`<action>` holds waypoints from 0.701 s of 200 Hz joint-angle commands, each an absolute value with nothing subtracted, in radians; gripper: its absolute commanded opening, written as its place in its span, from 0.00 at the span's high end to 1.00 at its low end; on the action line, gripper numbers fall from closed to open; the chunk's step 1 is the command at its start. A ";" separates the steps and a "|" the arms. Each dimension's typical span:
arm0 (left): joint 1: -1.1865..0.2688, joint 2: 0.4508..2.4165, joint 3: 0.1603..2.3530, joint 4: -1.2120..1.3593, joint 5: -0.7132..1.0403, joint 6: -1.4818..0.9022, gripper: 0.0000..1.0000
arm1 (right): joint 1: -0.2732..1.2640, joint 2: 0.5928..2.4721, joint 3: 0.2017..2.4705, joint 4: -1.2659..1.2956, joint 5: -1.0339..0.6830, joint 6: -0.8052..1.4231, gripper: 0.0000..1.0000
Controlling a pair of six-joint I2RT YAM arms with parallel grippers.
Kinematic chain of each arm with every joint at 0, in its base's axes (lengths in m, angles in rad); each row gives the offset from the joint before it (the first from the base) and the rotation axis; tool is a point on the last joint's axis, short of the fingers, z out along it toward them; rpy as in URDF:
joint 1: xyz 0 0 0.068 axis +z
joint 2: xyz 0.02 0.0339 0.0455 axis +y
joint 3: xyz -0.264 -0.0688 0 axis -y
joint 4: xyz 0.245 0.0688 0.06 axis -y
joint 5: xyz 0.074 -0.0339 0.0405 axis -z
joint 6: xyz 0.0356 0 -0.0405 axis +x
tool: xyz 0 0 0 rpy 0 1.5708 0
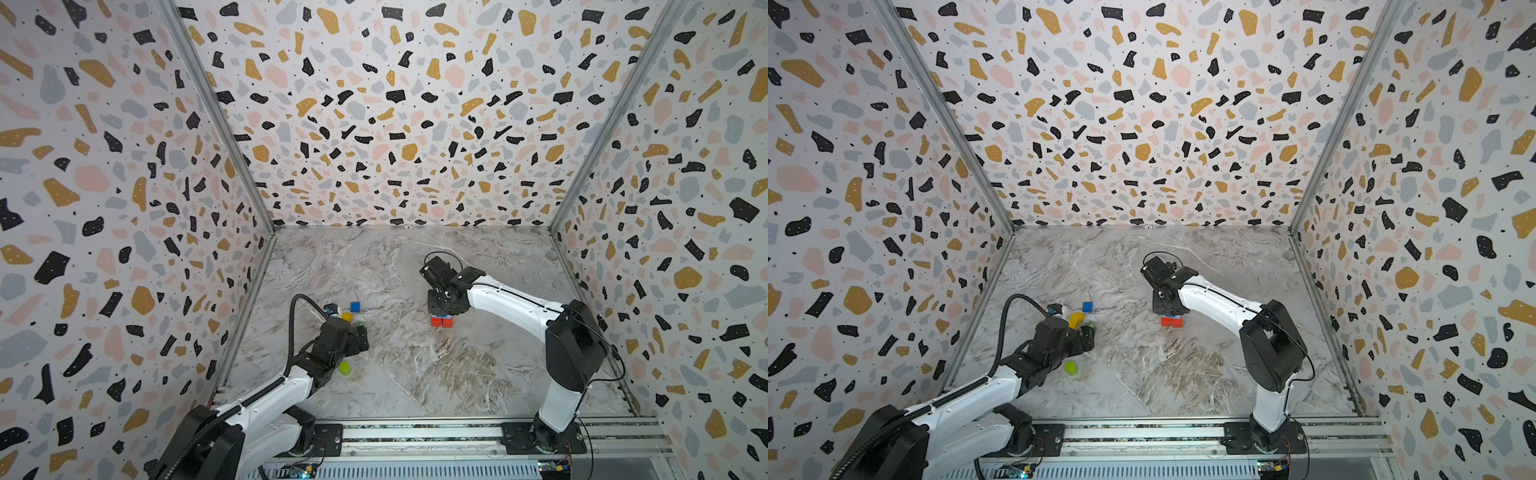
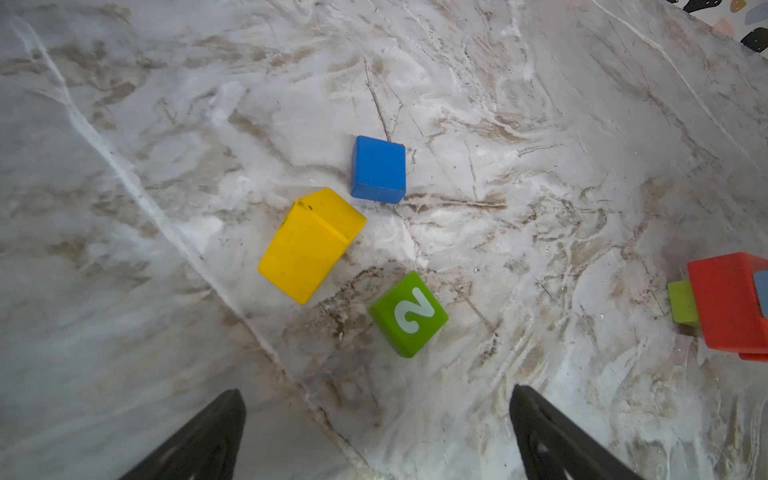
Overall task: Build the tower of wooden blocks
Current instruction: 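Lower the yellow cube onto the blue cube with the right gripper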
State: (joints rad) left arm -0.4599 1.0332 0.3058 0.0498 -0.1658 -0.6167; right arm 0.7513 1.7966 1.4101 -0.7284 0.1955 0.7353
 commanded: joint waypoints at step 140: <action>-0.456 1.026 0.298 0.080 -0.169 -0.607 0.00 | 0.755 1.783 1.410 -0.753 0.224 0.719 0.53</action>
State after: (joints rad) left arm -0.4599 1.0325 0.3054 0.0498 -0.1658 -0.6167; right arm 0.7513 1.7966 1.4097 -0.7292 0.2031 0.7311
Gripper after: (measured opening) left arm 0.999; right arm 0.472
